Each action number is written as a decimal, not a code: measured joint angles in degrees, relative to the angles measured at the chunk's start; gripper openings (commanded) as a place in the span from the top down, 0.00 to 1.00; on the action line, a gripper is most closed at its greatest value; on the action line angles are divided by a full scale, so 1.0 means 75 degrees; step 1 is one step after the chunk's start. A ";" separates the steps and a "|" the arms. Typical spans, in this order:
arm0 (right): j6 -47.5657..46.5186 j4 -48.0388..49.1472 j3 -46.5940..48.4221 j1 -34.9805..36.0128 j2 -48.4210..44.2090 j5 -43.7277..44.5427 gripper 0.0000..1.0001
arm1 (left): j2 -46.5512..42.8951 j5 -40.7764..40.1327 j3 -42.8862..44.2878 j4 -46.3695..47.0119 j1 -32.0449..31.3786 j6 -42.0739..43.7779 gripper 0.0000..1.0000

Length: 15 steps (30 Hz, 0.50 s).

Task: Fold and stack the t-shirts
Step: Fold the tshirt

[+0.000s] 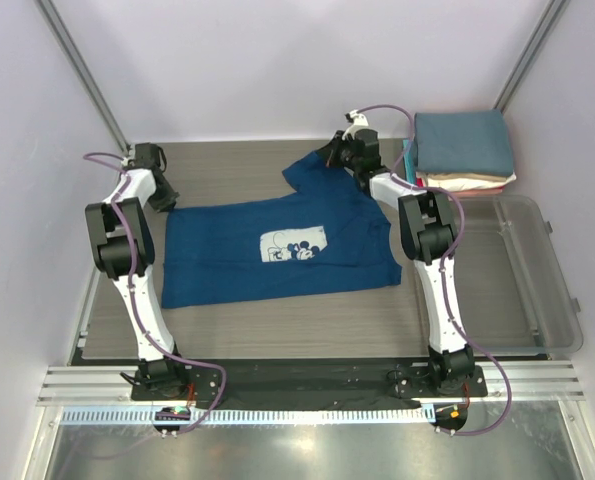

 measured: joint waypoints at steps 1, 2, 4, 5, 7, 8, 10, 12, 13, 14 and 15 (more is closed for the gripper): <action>0.0003 0.0017 -0.0192 0.0000 -0.0140 -0.0137 0.99 | -0.0015 0.0012 -0.0020 0.0003 0.0000 -0.0012 1.00; 0.0000 0.0029 -0.0388 0.0000 -0.0306 -0.0259 0.99 | -0.0050 0.0026 -0.0061 0.0003 0.0000 -0.0038 1.00; -0.0006 0.0038 -0.0833 0.0003 -0.0752 -0.0463 0.99 | -0.0169 0.0079 -0.0187 -0.0003 0.0000 -0.0064 1.00; -0.0012 0.0067 -0.1029 0.0006 -0.0965 -0.0533 0.99 | -0.0271 0.0096 -0.0283 -0.0015 0.0000 -0.0105 1.00; -0.0029 0.0111 -0.1565 0.0012 -0.1606 -0.0653 0.99 | -0.0557 0.0134 -0.0504 -0.0029 0.0000 -0.0178 1.00; -0.0041 0.0149 -0.1816 0.0020 -0.1897 -0.0702 0.99 | -0.0734 0.0149 -0.0638 -0.0035 0.0000 -0.0192 1.00; -0.0076 0.0187 -0.2363 0.0032 -0.2597 -0.0801 0.99 | -0.1186 0.0160 -0.0915 -0.0041 0.0000 -0.0227 1.00; -0.0114 0.0312 -0.2917 0.0044 -0.3220 -0.0839 0.99 | -0.1749 0.0172 -0.1268 -0.0044 0.0000 -0.0254 1.00; -0.0140 0.0367 -0.3270 0.0061 -0.3608 -0.0831 0.99 | -0.2014 0.0178 -0.1422 -0.0044 0.0000 -0.0271 1.00; -0.0160 0.0396 -0.3617 0.0079 -0.3949 -0.0842 0.99 | -0.2340 0.0178 -0.1632 -0.0003 0.0000 -0.0318 1.00; -0.0184 0.0405 -0.3995 0.0108 -0.4313 -0.0836 0.99 | -0.2565 0.0184 -0.1781 -0.0012 0.0000 -0.0347 1.00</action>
